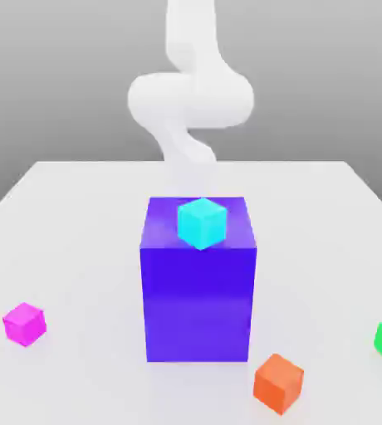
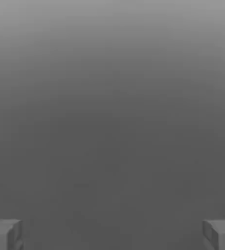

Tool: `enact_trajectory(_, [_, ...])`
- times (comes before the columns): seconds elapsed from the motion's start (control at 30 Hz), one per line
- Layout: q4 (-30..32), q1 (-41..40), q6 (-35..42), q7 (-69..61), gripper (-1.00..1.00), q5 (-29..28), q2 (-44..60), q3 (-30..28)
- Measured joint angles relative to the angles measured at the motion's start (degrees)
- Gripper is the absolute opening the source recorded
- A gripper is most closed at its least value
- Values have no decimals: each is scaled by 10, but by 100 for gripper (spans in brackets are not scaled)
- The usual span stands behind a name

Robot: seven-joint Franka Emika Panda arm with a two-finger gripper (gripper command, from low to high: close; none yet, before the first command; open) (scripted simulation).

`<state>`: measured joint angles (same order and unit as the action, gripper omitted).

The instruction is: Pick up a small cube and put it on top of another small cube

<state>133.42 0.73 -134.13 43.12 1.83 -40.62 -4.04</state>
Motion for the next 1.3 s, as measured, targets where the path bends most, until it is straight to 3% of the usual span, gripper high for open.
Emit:
enact_trajectory(0.33, [66, 12, -95, -121, 0, 89, 212, -150])
enact_trajectory(0.6, [118, -26, -168, -216, 0, 160, 379, -226])
enact_trajectory(0.83, [166, -83, -243, -249, 0, 152, 504, -265])
enact_trajectory(0.93, [163, -103, -270, -277, 0, 183, 544, -249])
enact_trajectory(1.17, [138, -187, -328, -360, 0, 291, 630, -143])
enact_trajectory(1.2, [136, -196, -333, -367, -100, 300, 637, -133])
enact_trajectory(1.3, [136, -196, -333, -366, -100, 300, 637, -133])
